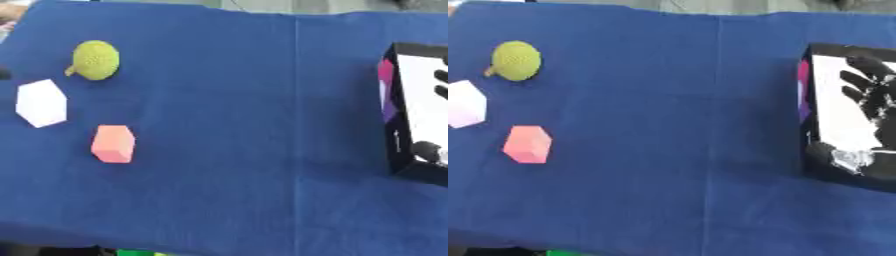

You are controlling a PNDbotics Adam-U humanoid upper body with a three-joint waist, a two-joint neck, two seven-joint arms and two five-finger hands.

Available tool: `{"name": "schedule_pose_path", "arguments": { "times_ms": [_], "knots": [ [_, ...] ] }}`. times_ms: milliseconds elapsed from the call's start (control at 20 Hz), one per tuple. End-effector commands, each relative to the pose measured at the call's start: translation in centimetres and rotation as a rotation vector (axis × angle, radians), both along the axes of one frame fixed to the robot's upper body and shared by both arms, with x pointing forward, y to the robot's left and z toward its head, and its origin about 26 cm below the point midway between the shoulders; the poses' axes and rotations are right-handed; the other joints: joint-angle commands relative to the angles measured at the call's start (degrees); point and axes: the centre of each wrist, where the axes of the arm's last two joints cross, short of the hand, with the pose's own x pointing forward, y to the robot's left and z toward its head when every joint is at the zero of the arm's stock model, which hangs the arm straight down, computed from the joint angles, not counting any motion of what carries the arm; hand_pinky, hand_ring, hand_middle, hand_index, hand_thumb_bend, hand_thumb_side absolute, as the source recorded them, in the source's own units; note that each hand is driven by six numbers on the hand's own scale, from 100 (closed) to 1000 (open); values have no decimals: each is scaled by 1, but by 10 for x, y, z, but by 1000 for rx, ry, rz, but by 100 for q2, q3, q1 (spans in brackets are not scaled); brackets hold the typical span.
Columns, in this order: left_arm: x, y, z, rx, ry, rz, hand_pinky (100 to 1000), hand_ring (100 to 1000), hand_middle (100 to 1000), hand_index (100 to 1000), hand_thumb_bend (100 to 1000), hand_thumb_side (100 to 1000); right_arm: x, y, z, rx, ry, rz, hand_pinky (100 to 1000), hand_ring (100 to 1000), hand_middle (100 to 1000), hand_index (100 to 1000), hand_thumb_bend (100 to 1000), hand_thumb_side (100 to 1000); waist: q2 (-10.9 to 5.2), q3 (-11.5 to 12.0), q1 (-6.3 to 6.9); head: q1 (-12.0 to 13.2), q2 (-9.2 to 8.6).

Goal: Pick up the objects with one hand, pass them to the other hand, and then place them into the box on the other side of the table.

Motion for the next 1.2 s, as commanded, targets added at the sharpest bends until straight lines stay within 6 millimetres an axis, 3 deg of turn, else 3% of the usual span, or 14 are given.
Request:
{"name": "schedule_pose_path", "arguments": {
  "times_ms": [50,300,600,1200],
  "knots": [
    [-1,8,10,84,42,12,958,917,815,882,755,439,-2,-1,10,-39,-23,8,1000,1000,1000,1000,705,104,-156,16,20,33,-8],
    [8,1,0,136,105,30,964,925,822,913,778,383,-2,0,9,-39,-18,10,1000,1000,1000,1000,705,104,-157,24,9,59,0],
    [19,-12,-9,157,57,58,954,928,821,908,820,341,-2,1,7,-39,-10,11,1000,1000,1000,1000,711,100,-156,20,0,92,25],
    [38,-26,-54,200,22,81,943,914,802,895,707,247,-2,4,4,-42,5,14,1000,1000,1000,1000,706,105,-135,4,-30,180,54]
  ]
}}
